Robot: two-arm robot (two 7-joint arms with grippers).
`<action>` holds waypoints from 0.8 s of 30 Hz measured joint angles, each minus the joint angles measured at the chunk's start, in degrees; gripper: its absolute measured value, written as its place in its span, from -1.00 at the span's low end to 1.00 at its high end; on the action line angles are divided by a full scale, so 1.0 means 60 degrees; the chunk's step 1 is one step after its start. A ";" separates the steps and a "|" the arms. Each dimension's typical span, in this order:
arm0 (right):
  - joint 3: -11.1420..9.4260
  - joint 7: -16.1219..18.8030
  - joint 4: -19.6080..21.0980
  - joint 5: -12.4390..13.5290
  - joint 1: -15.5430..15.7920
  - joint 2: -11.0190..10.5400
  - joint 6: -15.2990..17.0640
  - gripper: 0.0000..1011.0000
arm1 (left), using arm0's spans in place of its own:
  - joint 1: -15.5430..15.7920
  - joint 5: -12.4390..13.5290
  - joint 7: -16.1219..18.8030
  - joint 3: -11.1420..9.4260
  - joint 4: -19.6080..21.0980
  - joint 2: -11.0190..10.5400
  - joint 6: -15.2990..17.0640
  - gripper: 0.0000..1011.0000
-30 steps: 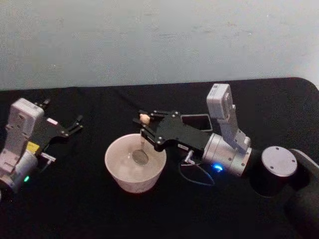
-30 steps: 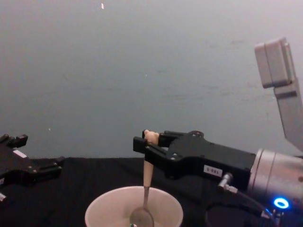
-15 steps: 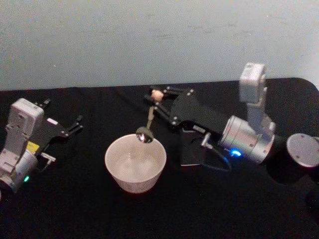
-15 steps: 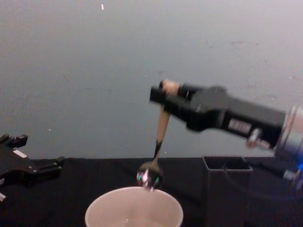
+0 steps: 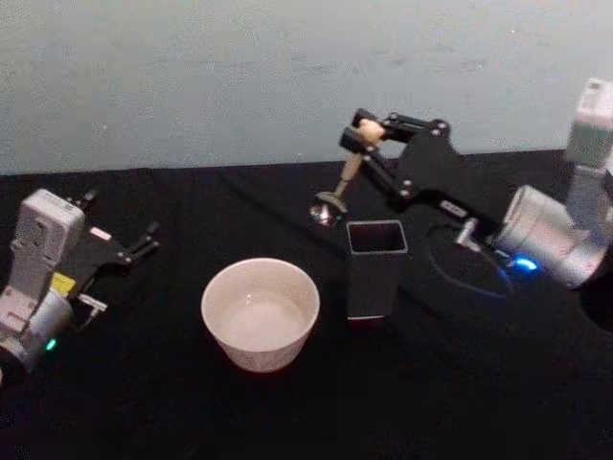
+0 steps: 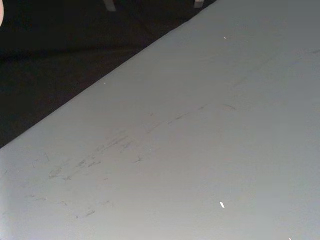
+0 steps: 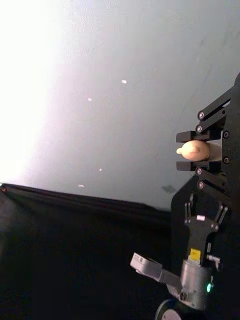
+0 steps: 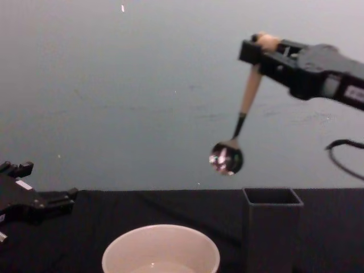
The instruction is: Pick up the stirring spoon with one hand, stir inside the cup, then place it back in its original position.
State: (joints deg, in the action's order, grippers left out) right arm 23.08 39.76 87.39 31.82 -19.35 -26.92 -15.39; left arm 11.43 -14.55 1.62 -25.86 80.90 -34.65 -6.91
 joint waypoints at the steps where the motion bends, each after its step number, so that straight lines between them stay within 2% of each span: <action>1: -0.0105 -0.0014 0.0087 0.0036 0.0074 -0.0109 -0.0032 -0.58 | -0.0001 0.0000 0.0000 0.0000 0.0000 0.0000 0.0000 0.98; 10: -0.0584 -0.0139 0.0522 0.0146 0.0591 -0.0651 -0.0106 -0.58 | 0.0000 0.0000 0.0000 0.0000 0.0000 0.0000 0.0000 0.98; 24: -0.0757 -0.0298 0.0542 0.0073 0.1013 -0.0875 0.0104 -0.58 | 0.0000 0.0000 0.0000 0.0000 0.0000 0.0000 0.0000 0.98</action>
State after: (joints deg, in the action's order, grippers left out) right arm 18.54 37.97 90.64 32.26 -13.28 -32.17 -14.76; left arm 11.43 -14.55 1.62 -25.86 80.90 -34.65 -6.91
